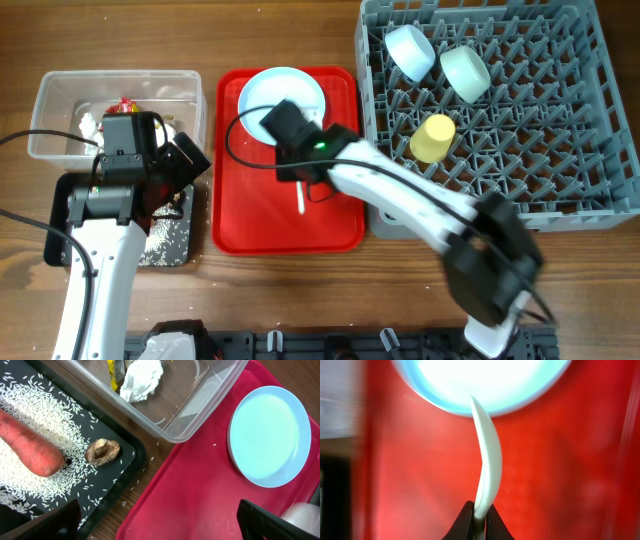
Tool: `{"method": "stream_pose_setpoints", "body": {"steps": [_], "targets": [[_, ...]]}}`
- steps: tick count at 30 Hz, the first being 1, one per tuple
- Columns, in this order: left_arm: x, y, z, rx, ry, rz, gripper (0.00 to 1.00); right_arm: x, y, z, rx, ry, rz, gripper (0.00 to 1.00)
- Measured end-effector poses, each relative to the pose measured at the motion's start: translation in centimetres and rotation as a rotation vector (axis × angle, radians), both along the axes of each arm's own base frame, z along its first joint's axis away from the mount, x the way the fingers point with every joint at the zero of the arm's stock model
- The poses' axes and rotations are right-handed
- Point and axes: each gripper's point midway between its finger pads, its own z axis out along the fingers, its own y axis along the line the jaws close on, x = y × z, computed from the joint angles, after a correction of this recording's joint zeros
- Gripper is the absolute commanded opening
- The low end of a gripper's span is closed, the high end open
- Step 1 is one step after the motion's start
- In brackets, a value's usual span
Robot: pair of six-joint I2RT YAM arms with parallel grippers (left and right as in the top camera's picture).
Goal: Sort waste into correct bins and load items into the dishwasher rack
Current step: 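Carry the spoon into the rack and insert it upright, release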
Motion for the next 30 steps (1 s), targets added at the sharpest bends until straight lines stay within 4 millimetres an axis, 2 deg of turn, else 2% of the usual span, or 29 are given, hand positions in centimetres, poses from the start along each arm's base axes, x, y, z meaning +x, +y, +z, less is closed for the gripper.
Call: {"method": "stream_pose_setpoints", "body": {"steps": [2, 4, 7, 9, 11, 14, 20, 24, 30], "targets": [[0.0, 0.0, 0.0, 0.0, 0.0, 0.0, 1.0, 0.6, -1.0, 4.8, 0.034, -0.101, 0.06, 0.04], [0.0, 0.0, 0.0, 0.0, 0.0, 0.0, 1.0, 1.0, -3.2, 7.9, 0.027, -0.159, 0.091, 0.04], [0.0, 0.0, 0.0, 0.0, 0.0, 0.0, 1.0, 1.8, -8.1, 10.6, -0.027, -0.2, 0.091, 0.05], [0.0, 0.0, 0.0, 0.0, 0.0, 0.0, 1.0, 2.5, -13.0, 11.3, -0.101, -0.2, 0.052, 0.05], [0.0, 0.0, 0.0, 0.0, 0.0, 0.0, 1.0, 3.0, -17.2, 11.1, -0.175, -0.172, 0.033, 0.04], [0.0, 0.0, 0.0, 0.0, 0.0, 0.0, 1.0, 3.6, -22.3, 10.2, -0.269, -0.139, 0.03, 0.04], [0.0, 0.0, 0.0, 0.0, 0.0, 0.0, 1.0, 3.3, -30.7, 6.8, -0.349, -0.031, -0.121, 0.04], [0.0, 0.0, 0.0, 0.0, 0.0, 0.0, 1.0, 3.0, -34.0, 4.6, -0.359, -0.002, -0.205, 0.04], [0.0, 0.0, 0.0, 0.0, 0.0, 0.0, 1.0, 3.1, -34.6, 1.2, -0.387, -0.01, -0.164, 0.04]]}}
